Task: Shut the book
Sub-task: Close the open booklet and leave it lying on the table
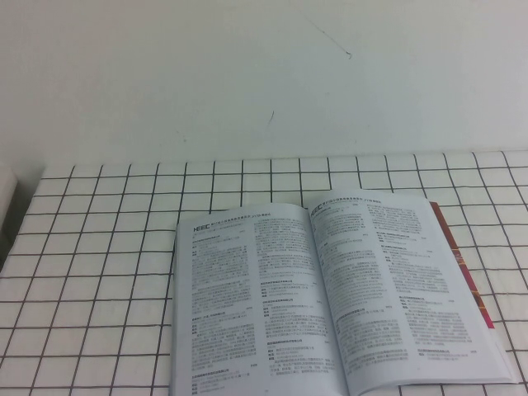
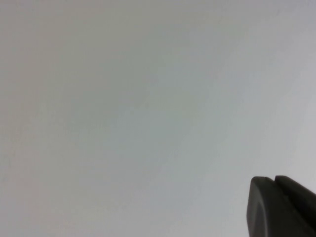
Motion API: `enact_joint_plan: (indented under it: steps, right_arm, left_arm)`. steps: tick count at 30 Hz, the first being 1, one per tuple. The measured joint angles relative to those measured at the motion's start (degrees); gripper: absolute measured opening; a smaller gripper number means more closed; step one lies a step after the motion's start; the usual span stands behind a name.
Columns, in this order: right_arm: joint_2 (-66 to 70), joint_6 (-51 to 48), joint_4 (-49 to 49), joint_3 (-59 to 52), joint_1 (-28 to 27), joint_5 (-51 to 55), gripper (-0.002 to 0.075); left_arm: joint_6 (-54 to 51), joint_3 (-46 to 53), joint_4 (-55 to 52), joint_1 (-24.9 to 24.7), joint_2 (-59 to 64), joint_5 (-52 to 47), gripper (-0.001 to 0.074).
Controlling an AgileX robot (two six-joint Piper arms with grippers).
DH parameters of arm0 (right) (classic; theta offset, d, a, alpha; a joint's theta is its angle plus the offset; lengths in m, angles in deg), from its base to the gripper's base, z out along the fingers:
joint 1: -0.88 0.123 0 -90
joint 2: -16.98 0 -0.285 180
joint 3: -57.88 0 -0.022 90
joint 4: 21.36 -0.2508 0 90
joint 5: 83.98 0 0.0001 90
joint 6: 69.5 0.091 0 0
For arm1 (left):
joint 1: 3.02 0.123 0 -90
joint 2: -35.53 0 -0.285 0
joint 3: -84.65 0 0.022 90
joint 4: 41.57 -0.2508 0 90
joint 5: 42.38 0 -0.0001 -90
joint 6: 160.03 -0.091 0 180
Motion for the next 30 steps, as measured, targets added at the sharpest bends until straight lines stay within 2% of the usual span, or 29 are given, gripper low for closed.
enact_joint_plan:
  steps: [3,8,13,16,18,21,24,26,30]
  right_arm:
    - [8.18,0.0,0.0,4.38,0.0,11.27,-0.0003]
    - [18.67,0.0,0.26,5.16,0.0,20.91,-0.0003]
    - [24.79,0.0,-2.7,5.16,0.0,23.34,-0.0003]
    - [28.57,-2.06,-11.55,5.16,0.92,27.37,-0.0003]
    - [31.46,-11.02,-20.58,5.16,2.63,32.12,-0.0003]
    - [36.91,-31.76,-36.86,5.16,7.0,37.7,-0.0003]
    - [44.72,-46.45,-49.91,6.58,11.43,42.17,-0.0003]
    - [50.9,-50.61,-53.52,8.7,14.27,43.63,-0.0003]
    - [65.76,-51.83,-52.4,15.58,19.5,46.78,-0.0003]
  left_arm:
    - [-0.6,-4.22,-2.24,0.0,6.57,-12.95,-0.0004]
    - [-1.04,-5.1,-3.65,0.0,17.65,-29.23,-0.0004]
    - [-1.26,-2.81,-6.78,0.0,28.05,-33.48,-0.0004]
    - [-1.01,-2.72,-6.88,0.0,33.47,-33.6,-0.0004]
    - [-0.91,-2.72,-6.88,0.0,36.39,-32.78,-0.0004]
    - [-0.91,-2.72,-6.28,0.0,40.47,-31.34,-0.0004]
    - [-1.23,-2.72,-2.56,0.0,43.87,-31.15,-0.0004]
    - [-3.33,-2.72,-0.56,0.0,45.99,-31.55,-0.0004]
    - [-8.33,-2.69,3.37,0.0,48.32,-32.1,-0.0004]
